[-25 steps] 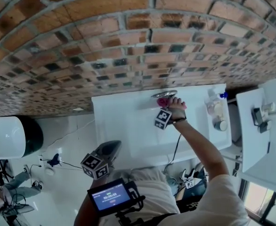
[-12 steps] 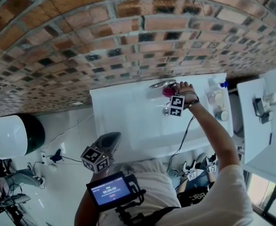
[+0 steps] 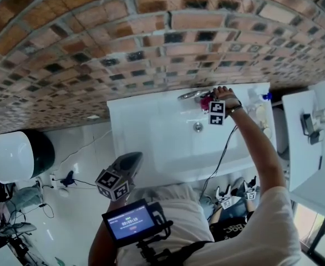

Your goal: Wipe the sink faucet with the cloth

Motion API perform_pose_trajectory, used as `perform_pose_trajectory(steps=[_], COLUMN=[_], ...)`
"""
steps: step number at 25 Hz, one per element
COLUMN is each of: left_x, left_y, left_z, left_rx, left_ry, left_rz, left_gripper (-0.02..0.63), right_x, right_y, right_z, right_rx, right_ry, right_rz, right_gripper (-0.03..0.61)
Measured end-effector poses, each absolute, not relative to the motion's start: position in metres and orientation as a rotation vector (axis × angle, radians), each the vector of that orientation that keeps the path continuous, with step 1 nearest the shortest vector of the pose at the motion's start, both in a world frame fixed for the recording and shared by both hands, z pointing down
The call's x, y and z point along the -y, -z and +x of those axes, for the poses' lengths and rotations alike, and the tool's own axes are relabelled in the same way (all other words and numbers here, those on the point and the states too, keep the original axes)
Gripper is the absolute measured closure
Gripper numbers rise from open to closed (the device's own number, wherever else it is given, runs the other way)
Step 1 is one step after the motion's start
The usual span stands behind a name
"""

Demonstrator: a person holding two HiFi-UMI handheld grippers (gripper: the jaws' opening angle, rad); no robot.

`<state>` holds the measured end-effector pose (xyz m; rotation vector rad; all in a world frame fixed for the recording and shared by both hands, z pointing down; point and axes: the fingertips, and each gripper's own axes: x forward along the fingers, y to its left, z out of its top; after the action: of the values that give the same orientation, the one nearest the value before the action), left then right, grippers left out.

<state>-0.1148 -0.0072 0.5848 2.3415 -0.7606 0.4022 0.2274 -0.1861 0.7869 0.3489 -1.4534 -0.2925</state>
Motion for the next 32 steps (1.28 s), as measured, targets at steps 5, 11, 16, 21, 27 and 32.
perform_pose_trajectory(steps=[5, 11, 16, 21, 27, 32], left_x=[0.006, 0.005, 0.003, 0.004, 0.008, 0.011], left_y=[-0.588, -0.591, -0.595, -0.595, -0.591, -0.586], left_z=[-0.115, -0.110, -0.107, -0.106, -0.093, -0.075], left_rx=[0.767, 0.763, 0.752, 0.746, 0.690, 0.636], left_ry=[-0.411, -0.440, -0.478, -0.493, -0.471, -0.452], left_rz=[2.335, 2.325, 2.316, 2.321, 2.354, 2.392], left_gripper=[0.620, 0.620, 0.620, 0.620, 0.620, 0.620], right_x=[0.198, 0.196, 0.205, 0.214, 0.182, 0.154], right_y=[-0.802, -0.828, -0.851, -0.850, -0.803, -0.721], right_z=[0.234, 0.243, 0.263, 0.298, 0.333, 0.340], right_rx=[1.546, 1.639, 1.620, 1.582, 1.644, 1.792], right_ry=[0.136, -0.133, -0.308, -0.524, -0.621, -0.543], right_rz=[0.378, 0.411, 0.536, 0.875, 1.296, 1.577], right_gripper=[0.511, 0.511, 0.511, 0.511, 0.511, 0.511])
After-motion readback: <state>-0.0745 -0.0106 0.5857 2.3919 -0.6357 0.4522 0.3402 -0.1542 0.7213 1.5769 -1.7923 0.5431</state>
